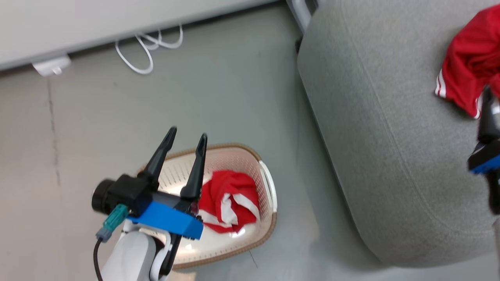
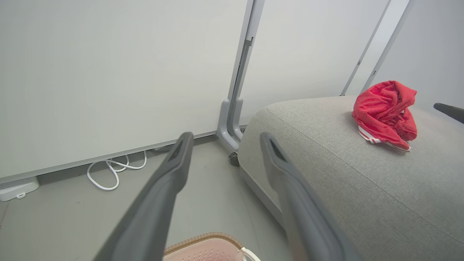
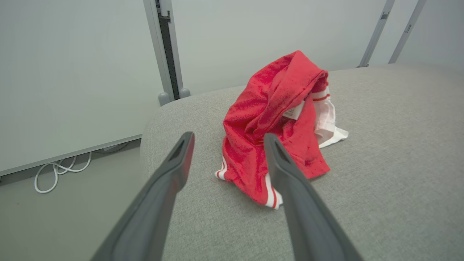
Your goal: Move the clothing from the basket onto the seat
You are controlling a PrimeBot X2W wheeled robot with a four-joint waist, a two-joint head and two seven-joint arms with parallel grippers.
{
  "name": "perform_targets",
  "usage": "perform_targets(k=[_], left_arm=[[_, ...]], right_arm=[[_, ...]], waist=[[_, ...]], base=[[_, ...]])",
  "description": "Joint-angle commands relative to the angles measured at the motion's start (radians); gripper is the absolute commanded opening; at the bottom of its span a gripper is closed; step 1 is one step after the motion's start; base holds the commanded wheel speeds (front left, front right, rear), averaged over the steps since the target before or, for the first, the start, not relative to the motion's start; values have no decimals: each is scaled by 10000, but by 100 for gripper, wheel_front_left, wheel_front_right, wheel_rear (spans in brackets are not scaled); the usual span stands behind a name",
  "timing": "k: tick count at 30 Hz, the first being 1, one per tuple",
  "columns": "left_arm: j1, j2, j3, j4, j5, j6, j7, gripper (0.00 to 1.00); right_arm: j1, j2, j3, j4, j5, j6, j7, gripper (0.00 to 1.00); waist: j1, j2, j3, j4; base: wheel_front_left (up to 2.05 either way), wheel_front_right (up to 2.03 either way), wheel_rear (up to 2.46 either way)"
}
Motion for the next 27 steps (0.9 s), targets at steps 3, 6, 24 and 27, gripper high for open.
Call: perform_targets(k=[3, 6, 24, 27], left_arm=[[706, -191, 463, 195, 1, -7, -50, 100], [1134, -360, 816, 231, 17, -7, -49, 100], [2497, -459, 2303, 1110, 167, -7, -52, 100], [2602, -430, 2431, 1136, 179, -7, -50, 100]], right_arm=[[1314, 611, 137, -1069, -218, 3, 262, 100], [2300, 996, 290, -2095, -430, 1, 568, 100], [6026, 2931, 533, -5983, -1608, 3, 1470, 100], [6181, 2960, 681, -6105, -1567, 3, 1550, 100]], waist=[[1, 0, -1464, 576], [1, 0, -1937, 818], [1, 0, -3555, 2301], [1, 0, -3583, 2395]], base=[[0, 0, 0], [0, 0, 0], [0, 0, 0], [0, 0, 0]])
